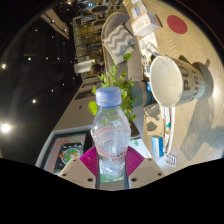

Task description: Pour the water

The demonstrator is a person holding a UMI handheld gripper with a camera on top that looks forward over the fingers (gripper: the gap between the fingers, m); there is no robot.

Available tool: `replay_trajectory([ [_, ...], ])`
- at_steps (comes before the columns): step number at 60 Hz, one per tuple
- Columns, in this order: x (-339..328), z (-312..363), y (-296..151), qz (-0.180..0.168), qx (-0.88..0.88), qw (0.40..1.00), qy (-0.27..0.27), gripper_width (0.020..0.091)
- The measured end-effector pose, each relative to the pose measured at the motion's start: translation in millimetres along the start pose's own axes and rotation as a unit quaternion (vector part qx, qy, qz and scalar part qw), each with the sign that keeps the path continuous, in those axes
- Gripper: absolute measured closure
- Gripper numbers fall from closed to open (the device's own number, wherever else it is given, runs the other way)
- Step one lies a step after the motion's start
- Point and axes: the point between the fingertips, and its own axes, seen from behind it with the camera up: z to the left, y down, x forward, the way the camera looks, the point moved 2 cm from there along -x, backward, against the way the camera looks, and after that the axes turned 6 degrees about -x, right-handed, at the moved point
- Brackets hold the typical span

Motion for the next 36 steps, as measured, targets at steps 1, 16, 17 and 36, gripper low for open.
replay_trajectory([
  [1,1.3,-2.0,-1.4,0.003,0.013,1.0,-0.003,0.079],
  [16,8.6,-29.3,-21.1,0.006,0.181,0.983,-0.023,0.079],
  [17,8.6,-30.2,-21.0,0.007,0.184,0.983,-0.022,0.079],
  [36,-5.4,-13.3,-12.3,0.04,0.077,0.996,0.014,0.0791],
])
